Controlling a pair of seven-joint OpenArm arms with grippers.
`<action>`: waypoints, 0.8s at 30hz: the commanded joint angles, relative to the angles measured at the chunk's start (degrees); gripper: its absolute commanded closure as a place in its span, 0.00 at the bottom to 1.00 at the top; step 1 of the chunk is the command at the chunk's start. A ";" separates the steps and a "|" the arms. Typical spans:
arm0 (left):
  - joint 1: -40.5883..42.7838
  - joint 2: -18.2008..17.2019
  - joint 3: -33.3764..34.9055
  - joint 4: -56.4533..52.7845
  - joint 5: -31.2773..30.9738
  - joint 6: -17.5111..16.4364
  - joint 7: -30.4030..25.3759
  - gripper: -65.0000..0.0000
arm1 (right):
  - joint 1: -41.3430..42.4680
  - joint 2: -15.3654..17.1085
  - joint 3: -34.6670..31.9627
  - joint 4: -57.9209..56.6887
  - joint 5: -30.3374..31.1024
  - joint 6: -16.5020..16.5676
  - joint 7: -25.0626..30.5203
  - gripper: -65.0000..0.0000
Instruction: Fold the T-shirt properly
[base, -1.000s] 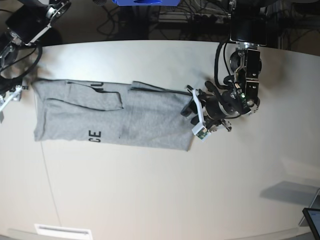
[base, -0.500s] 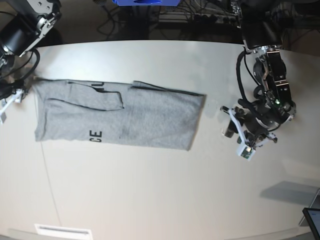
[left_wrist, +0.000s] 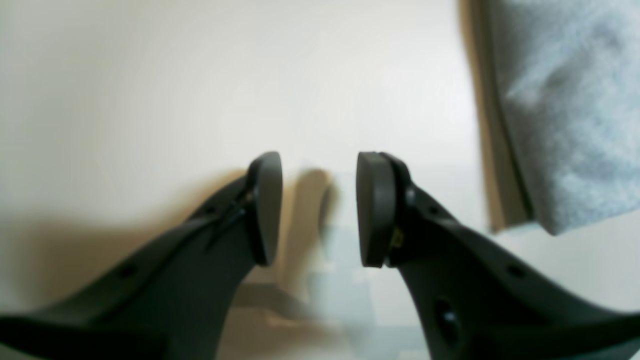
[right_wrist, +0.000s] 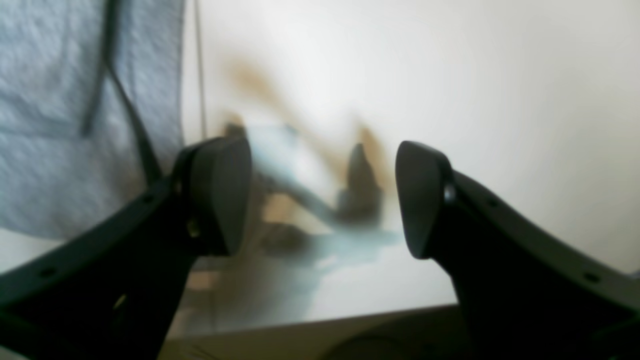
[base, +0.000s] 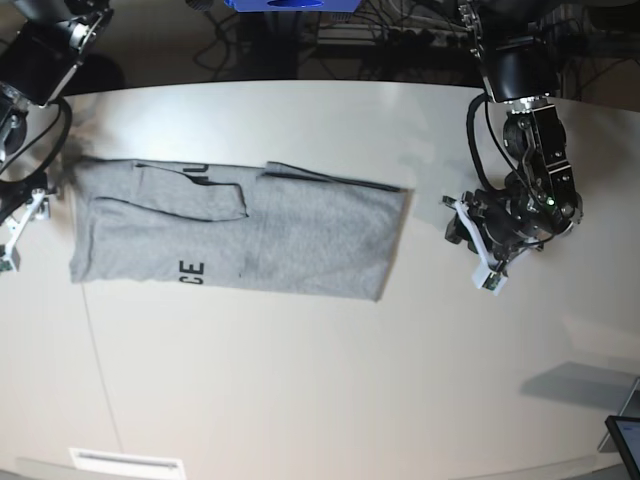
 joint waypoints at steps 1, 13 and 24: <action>-1.17 -0.70 0.02 0.47 -0.64 -0.25 -1.79 0.62 | 1.05 1.62 -1.73 2.68 0.67 0.17 0.97 0.33; -1.17 -0.70 -0.50 -1.99 -0.20 -0.25 -3.55 0.62 | 0.79 -1.28 1.09 6.81 1.11 0.17 0.70 0.32; 0.33 -0.70 0.11 -6.56 -0.11 -0.25 -8.82 0.62 | 3.95 -2.07 6.36 -8.49 21.07 0.17 0.70 0.33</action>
